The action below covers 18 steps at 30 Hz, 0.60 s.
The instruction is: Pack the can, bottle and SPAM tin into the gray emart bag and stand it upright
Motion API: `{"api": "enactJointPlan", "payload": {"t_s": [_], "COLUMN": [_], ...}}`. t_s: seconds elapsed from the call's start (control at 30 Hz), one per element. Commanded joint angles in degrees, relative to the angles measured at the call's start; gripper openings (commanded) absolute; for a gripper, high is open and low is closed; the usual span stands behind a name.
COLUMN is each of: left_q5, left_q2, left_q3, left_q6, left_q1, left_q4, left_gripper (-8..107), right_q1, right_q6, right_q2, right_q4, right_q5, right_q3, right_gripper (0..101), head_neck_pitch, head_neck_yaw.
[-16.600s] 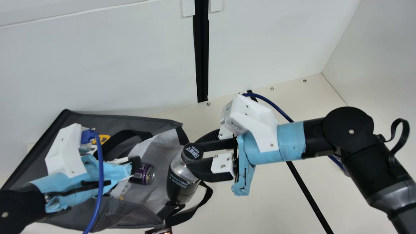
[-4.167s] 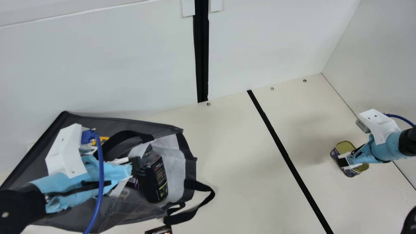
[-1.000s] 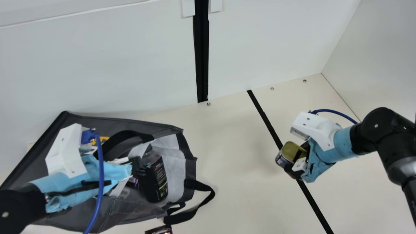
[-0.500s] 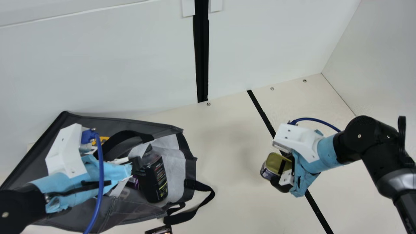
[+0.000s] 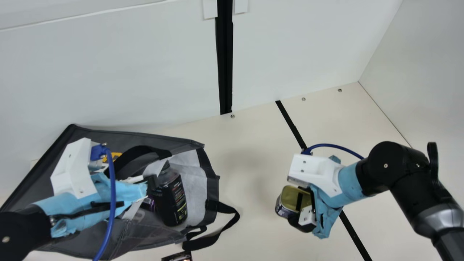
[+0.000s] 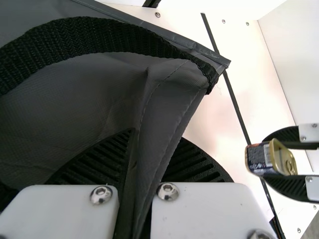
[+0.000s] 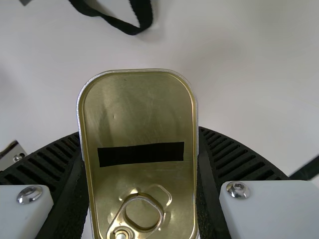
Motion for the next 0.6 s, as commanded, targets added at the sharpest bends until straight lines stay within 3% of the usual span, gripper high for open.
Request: {"api": "enactJointPlan", "payload": {"t_s": [0.0, 0.57], "left_q5": [0.0, 0.0], "left_q2": [0.0, 0.0], "left_q3": [0.0, 0.0], "left_q6": [0.0, 0.0], "left_q1": [0.0, 0.0], "left_q4": [0.0, 0.0], "left_gripper": [-8, -8], "right_q1": [1.2, 7.6], "right_q6": [-0.1, -1.0], "right_q2": [-0.4, -3.9], "right_q4": [0.3, 6.2], "right_q5": [-0.1, -0.1], "right_q3": [0.6, 4.9], "right_gripper": [0, 0], "head_neck_pitch": [-1.3, -1.3], "head_neck_yaw": [0.0, 0.0]}}
